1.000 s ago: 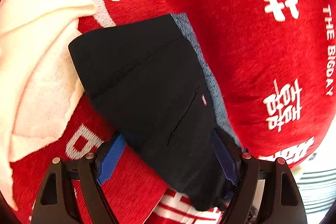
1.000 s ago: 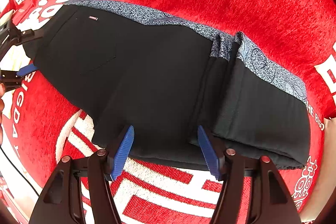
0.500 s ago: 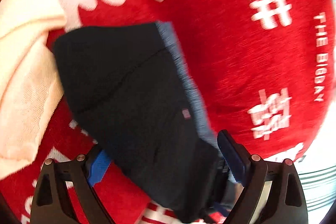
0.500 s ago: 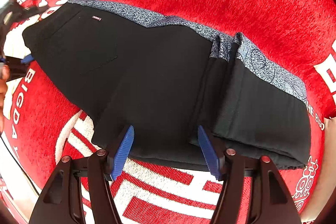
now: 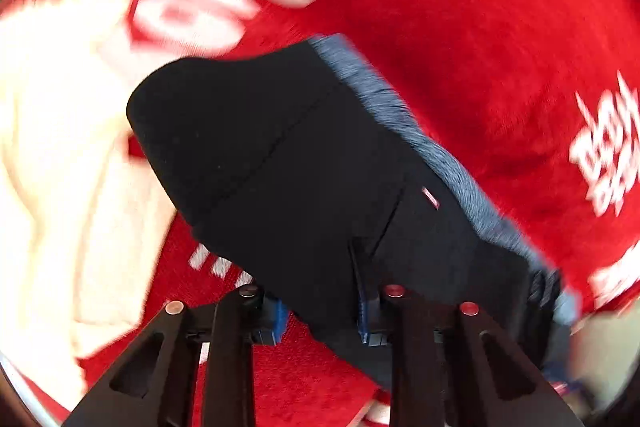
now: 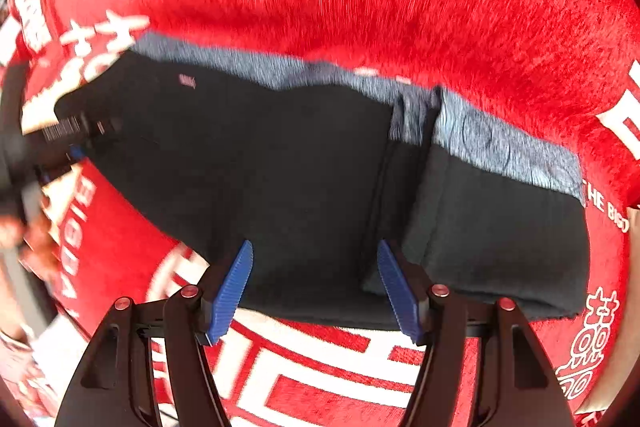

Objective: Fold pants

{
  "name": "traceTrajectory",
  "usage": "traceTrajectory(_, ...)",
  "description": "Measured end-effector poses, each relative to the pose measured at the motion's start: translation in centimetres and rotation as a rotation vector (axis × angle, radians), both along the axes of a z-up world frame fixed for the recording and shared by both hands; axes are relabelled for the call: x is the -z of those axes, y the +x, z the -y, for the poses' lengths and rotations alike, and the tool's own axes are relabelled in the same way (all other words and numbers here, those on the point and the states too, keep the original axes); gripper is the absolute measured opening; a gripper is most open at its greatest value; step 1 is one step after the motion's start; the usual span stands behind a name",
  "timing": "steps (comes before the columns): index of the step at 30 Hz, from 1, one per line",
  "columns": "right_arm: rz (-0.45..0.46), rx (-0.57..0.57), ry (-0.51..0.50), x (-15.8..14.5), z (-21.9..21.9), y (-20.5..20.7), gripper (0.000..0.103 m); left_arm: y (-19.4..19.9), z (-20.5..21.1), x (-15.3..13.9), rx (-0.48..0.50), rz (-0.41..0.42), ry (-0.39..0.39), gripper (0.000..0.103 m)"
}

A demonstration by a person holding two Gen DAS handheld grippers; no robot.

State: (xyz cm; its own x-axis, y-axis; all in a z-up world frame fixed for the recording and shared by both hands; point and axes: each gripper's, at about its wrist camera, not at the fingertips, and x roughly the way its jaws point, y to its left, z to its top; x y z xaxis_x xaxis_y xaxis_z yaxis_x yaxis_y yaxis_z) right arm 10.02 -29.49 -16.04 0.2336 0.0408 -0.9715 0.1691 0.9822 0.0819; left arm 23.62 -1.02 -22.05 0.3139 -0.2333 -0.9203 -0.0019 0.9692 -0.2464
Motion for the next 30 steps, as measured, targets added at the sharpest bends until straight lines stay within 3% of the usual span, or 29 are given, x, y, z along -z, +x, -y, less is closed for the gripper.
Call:
traceTrajectory(3,-0.012,0.012,0.105,-1.7,0.7,2.6,0.079,-1.5,2.6,-1.8,0.101,0.101,0.146,0.027)
traceTrajectory(6,-0.022,-0.004,0.188,-3.4,0.6,5.9,0.083,-2.6,4.6,-2.9,0.182,0.166,0.233,0.027)
traceTrajectory(10,-0.048,-0.040,0.270,-5.4,-1.2,11.3,0.090,-3.3,5.6,-3.9,0.243,0.208,0.278,0.027)
traceTrajectory(13,-0.075,-0.152,0.294,-6.5,-4.6,15.4,0.095,-3.4,6.2,-4.4,0.259,0.228,0.289,0.027)
traceTrajectory(14,-0.100,-0.192,0.297,-6.6,-6.0,16.8,0.103,-3.6,6.6,-4.6,0.264,0.233,0.294,0.027)
traceTrajectory(16,-0.142,-0.258,0.313,-6.8,-8.6,19.0,0.103,-3.7,7.1,-5.0,0.271,0.244,0.302,0.027)
traceTrajectory(23,-0.261,-0.363,0.200,-5.1,-15.3,23.7,0.103,-4.7,8.6,-5.5,0.289,0.282,0.320,0.027)
traceTrajectory(30,-0.411,-0.394,0.121,-0.7,-17.5,26.0,0.102,-4.9,8.6,-5.6,0.287,0.285,0.324,0.027)
